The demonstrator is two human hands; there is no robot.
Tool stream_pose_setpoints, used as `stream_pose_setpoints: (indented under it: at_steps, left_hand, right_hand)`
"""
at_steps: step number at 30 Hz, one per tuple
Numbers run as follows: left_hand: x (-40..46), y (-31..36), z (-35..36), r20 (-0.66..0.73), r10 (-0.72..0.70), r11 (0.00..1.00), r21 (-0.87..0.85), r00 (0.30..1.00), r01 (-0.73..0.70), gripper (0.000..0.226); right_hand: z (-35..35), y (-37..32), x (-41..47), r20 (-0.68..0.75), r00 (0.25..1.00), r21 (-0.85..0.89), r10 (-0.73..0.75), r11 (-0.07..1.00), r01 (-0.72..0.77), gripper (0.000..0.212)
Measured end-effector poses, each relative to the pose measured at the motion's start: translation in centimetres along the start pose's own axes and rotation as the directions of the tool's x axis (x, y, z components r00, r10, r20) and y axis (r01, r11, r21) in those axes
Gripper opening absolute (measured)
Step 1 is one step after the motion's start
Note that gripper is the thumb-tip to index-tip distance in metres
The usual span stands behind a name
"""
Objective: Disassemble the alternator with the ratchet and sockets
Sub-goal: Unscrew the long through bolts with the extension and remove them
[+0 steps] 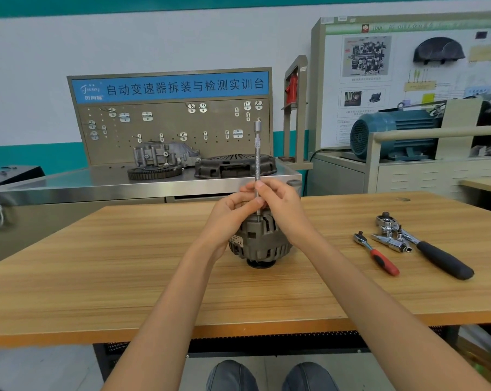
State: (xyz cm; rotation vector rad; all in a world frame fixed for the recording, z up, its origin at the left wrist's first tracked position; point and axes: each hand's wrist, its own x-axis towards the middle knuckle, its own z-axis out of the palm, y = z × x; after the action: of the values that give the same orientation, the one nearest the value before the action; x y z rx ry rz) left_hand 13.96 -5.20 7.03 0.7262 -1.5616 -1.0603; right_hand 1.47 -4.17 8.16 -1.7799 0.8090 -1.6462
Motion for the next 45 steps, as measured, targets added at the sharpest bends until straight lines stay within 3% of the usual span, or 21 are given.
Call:
stream_pose_setpoints:
  at_steps: [5,14,18,30,34,45]
  left_hand:
    - [0.0,0.0,0.3,-0.013,0.016,1.0,-0.006,1.0,-0.016,0.006]
    - [-0.1,0.3,0.1,0.028,-0.019,1.0,0.002,0.999,0.019,0.021]
    - [0.0,0.2,0.2,0.008,-0.027,0.999,0.021,1.0,0.027,0.01]
    - [0.0,0.3,0.0,0.05,-0.002,0.999,0.043,0.999,0.0,0.013]
    - [-0.1,0.4,0.4,0.037,-0.002,0.999,0.034,0.999,0.001,0.01]
    - [-0.1,-0.1,0.0,0.071,-0.005,1.0,-0.014,0.997,0.006,0.017]
  right_hand:
    - [0.0,0.1,0.0,-0.035,0.999,-0.012,0.016,1.0,-0.016,0.003]
    - [-0.1,0.0,0.2,-0.057,0.998,-0.006,0.029,1.0,-0.029,0.012]
    - [-0.1,-0.2,0.5,-0.06,0.996,0.018,0.062,0.998,-0.061,0.011]
    - [-0.2,-0.6,1.0,-0.02,0.99,0.124,0.137,0.983,-0.133,0.017]
    - [-0.6,-1.7,2.0,0.044,0.984,0.282,0.175,0.942,-0.18,0.024]
    - [0.3,-2.4,1.2,0.07,0.992,0.129,0.103,0.985,-0.112,0.025]
